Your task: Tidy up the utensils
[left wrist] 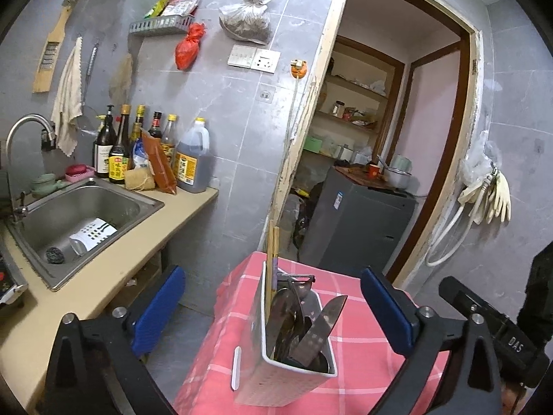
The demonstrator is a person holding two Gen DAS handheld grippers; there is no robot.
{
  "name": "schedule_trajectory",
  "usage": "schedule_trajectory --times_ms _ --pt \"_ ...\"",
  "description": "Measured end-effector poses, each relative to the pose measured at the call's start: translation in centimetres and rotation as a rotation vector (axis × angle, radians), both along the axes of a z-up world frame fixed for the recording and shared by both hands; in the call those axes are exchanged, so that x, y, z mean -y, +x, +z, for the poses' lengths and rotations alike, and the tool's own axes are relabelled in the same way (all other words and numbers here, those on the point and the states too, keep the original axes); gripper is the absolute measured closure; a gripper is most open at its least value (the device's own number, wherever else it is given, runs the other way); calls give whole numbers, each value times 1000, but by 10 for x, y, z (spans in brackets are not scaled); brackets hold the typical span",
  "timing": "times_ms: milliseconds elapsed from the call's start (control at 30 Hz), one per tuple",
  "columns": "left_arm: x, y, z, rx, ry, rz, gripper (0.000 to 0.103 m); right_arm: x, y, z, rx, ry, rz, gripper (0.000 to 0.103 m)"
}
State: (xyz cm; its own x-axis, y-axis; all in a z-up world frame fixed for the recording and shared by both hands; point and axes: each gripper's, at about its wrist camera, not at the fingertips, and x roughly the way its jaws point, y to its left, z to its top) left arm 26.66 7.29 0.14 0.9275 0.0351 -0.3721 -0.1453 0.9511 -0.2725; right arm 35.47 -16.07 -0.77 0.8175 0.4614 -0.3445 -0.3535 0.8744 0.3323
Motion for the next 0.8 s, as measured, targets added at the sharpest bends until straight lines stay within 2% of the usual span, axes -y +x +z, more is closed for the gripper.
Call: schedule_trajectory --times_ms 333,600,800 --pt "8 -18 8 1 25 -4 0 14 -28 22 25 -35 -72 1" --pt "10 -41 18 10 65 -68 0 16 -61 31 23 -73 -161 1" --pt "12 -63 26 13 87 -132 0 19 -103 40 21 -95 -251 1"
